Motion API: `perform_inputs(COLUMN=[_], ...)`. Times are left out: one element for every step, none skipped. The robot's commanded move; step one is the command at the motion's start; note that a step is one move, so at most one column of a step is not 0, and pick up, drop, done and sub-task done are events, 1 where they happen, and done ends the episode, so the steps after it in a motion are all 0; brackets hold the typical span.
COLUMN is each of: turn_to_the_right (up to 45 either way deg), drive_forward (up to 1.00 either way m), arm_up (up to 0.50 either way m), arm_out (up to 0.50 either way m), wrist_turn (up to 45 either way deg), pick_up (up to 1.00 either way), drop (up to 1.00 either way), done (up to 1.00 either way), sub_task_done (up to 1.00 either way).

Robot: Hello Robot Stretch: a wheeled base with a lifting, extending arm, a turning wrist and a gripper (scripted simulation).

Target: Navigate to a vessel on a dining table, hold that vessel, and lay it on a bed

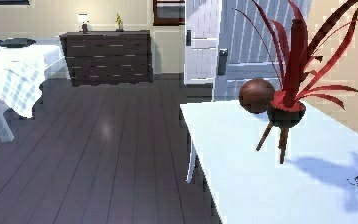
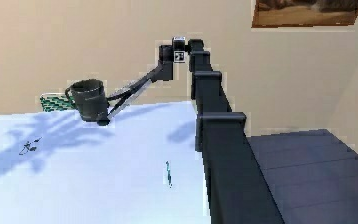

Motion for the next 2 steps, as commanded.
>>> perform_inputs(turn_to_the_right=[0.0, 0.0], drive_forward=[0.0, 0.0], arm_up=[0.0, 0.0], arm_out=[0.0, -0.46], wrist_turn=[-21.0, 0.0], pick_up=[0.0, 0.0], drop=[0.0, 0.0], done=[0.0, 0.0], sub_task_done=[0.0, 0.0])
